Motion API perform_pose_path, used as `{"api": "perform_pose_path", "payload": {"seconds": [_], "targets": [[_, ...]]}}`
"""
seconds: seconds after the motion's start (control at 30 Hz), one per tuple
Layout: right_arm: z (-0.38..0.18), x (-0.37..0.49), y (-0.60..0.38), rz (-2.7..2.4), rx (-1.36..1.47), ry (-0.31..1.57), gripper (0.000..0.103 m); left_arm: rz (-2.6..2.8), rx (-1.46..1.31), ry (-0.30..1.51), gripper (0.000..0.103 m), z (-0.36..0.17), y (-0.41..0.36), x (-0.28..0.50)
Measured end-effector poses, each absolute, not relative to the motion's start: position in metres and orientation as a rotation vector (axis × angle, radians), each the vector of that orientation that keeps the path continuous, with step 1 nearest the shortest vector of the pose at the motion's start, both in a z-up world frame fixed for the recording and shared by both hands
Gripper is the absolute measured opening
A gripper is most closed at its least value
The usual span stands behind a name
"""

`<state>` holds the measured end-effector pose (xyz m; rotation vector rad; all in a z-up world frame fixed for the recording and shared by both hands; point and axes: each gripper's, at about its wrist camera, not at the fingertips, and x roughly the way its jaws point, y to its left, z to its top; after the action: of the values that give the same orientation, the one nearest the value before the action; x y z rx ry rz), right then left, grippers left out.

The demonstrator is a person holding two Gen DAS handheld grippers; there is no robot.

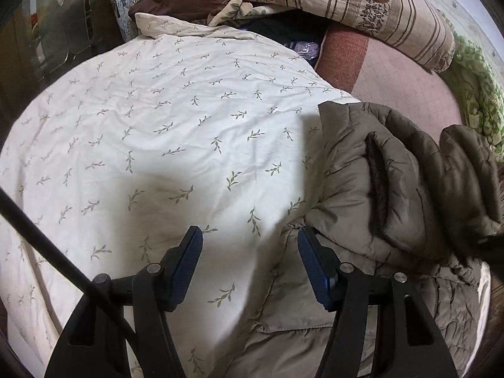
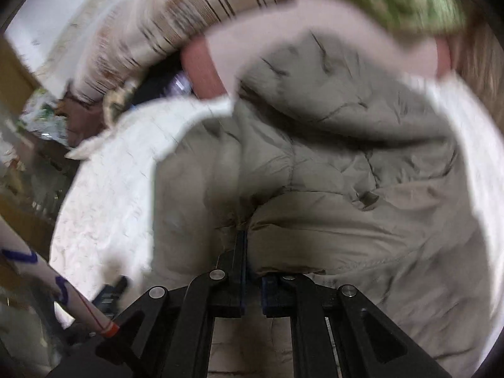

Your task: Fold large clothes

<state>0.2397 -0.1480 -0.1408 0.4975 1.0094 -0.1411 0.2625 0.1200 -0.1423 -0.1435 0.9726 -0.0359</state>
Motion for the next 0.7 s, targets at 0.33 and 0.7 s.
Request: {"api": "perform_pose_path", "payload": {"seconds": [0.33,0.7], "targets": [[-0.109,0.208,-0.13,-0.037,0.317,0.952,0.067,-0.007,-0.144,0.978,0.062,-0.141,0.125,0.27],[-0.034,0.205,-0.168,-0.218,0.144,0.797,0.066,0.009,-0.176,0.979,0.062,-0.141,0.132,0.269]]}}
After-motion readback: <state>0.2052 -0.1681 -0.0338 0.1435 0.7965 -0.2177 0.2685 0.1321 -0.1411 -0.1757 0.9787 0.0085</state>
